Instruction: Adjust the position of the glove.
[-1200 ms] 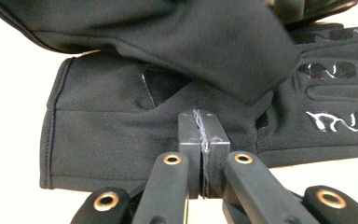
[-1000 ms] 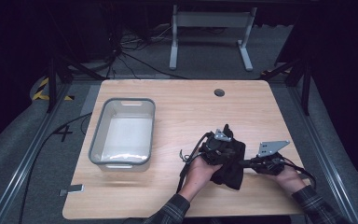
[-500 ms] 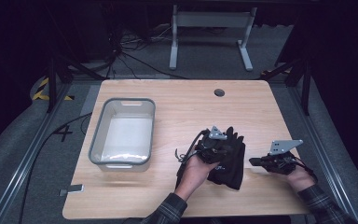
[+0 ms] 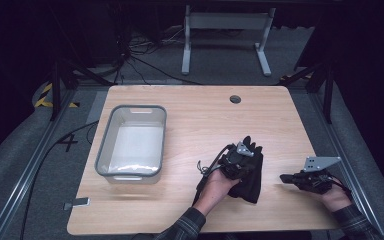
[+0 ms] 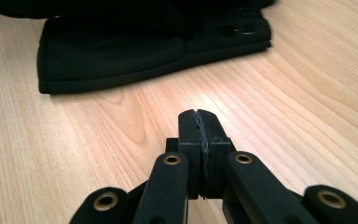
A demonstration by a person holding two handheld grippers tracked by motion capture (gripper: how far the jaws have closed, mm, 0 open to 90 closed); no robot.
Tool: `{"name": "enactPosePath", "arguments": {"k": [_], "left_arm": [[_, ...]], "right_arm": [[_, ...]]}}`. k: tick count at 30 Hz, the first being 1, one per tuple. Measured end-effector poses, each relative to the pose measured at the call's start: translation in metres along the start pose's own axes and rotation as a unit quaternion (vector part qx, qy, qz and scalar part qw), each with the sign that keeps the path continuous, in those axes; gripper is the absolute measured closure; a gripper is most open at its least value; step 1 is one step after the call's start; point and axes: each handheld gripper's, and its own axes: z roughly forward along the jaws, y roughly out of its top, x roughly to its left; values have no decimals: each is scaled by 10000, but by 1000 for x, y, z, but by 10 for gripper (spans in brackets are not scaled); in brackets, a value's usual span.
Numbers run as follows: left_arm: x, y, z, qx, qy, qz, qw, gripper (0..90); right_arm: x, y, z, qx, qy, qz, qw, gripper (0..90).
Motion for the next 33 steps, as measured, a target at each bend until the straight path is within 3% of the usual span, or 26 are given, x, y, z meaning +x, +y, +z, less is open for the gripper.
{"name": "enactPosePath", "arguments": {"k": [6,15,19,26,30,33], "left_arm": [[-5,5,20,187,-80,97,9997,897],[-6,-1,47,520,-40,173,9985,896],[-7,1,40,458,-4,195,9988,880],[-6,-1,9,268,79,164,9995,889],[-3,-11,-6,264,150,99,9995,894],[-3,-18,-8,322,153,57,9993,894]], "right_arm": [[-5,-3,-5,-47,-78,71,9999,900],[-5,-3,-5,-55,-98,64,9999,899],[-5,-2,-4,-74,-82,53,9999,885],[-1,11,4,-157,89,-35,9998,893],[1,21,13,-138,165,-127,9997,897],[0,31,23,-137,174,-205,9995,899]]}}
